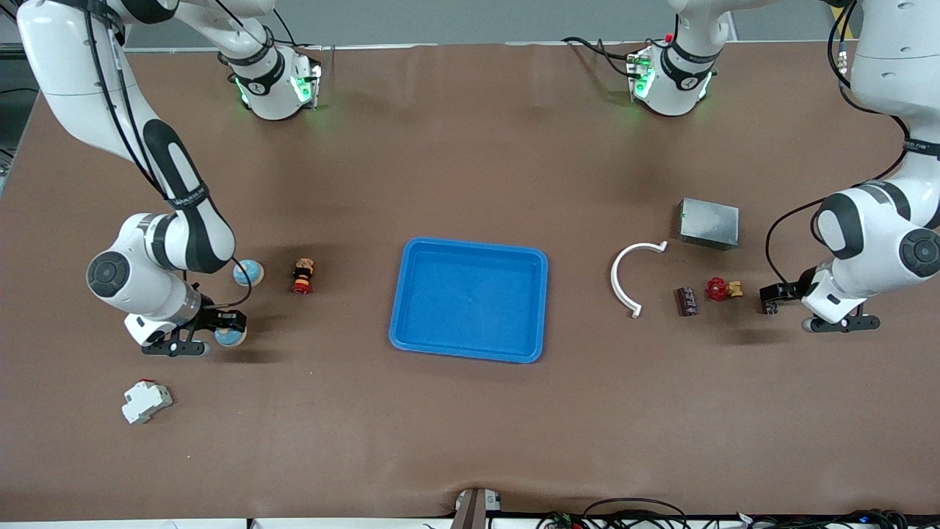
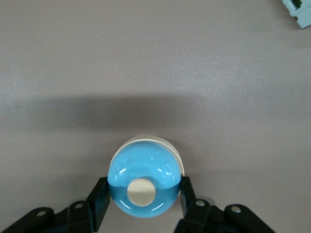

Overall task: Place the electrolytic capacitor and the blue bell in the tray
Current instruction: 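Grasp the blue bell with the right gripper while the left gripper grasps the capacitor, then carry the bell to the tray while the left gripper lifts the capacitor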

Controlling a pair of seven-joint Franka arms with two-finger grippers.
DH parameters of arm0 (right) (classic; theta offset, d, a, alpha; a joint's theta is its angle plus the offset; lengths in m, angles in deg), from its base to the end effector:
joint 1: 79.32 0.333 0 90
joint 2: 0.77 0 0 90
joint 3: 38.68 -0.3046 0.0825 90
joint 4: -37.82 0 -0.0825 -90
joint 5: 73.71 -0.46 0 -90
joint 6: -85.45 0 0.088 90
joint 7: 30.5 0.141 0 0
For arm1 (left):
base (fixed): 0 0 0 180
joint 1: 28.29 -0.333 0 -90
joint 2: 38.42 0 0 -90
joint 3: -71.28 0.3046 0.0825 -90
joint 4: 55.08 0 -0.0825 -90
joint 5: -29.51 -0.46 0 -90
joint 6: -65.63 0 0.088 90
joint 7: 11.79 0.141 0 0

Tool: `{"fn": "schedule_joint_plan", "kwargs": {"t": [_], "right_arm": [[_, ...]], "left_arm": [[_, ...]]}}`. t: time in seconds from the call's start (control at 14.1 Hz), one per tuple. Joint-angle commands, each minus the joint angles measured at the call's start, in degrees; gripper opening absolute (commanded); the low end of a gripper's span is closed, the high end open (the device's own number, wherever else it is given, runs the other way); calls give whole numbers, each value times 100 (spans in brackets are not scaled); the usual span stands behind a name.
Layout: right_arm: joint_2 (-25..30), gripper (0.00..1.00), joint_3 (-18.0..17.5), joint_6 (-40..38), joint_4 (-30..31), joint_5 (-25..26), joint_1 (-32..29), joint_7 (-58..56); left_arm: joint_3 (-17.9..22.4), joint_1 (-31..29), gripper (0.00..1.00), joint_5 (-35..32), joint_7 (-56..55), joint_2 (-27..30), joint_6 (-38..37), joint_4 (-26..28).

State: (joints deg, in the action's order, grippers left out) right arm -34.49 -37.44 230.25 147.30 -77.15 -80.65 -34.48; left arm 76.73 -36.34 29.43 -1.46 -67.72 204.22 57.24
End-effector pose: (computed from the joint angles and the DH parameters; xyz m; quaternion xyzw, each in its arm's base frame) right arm 0.6706 -0.0301 0.0832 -0.9998 0.0101 -0.0148 0.0108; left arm 0.6336 0.1549 0.1049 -0.9992 -0.0217 0.0297 0.0181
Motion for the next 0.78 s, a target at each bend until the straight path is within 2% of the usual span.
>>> {"fn": "schedule_joint_plan", "kwargs": {"t": [0.0, 0.21, 0.71], "right_arm": [[-4, 0, -1, 13, 47, -51, 63, 28], [163, 0, -1, -136, 12, -51, 238, 211], [980, 0, -18, -1953, -453, -34, 1389, 2643]], "left_arm": [[-36, -47, 100, -18, -31, 38, 222, 185], [-53, -47, 100, -18, -163, 47, 231, 273], [-80, -56, 100, 105, -163, -164, 563, 282]]}}
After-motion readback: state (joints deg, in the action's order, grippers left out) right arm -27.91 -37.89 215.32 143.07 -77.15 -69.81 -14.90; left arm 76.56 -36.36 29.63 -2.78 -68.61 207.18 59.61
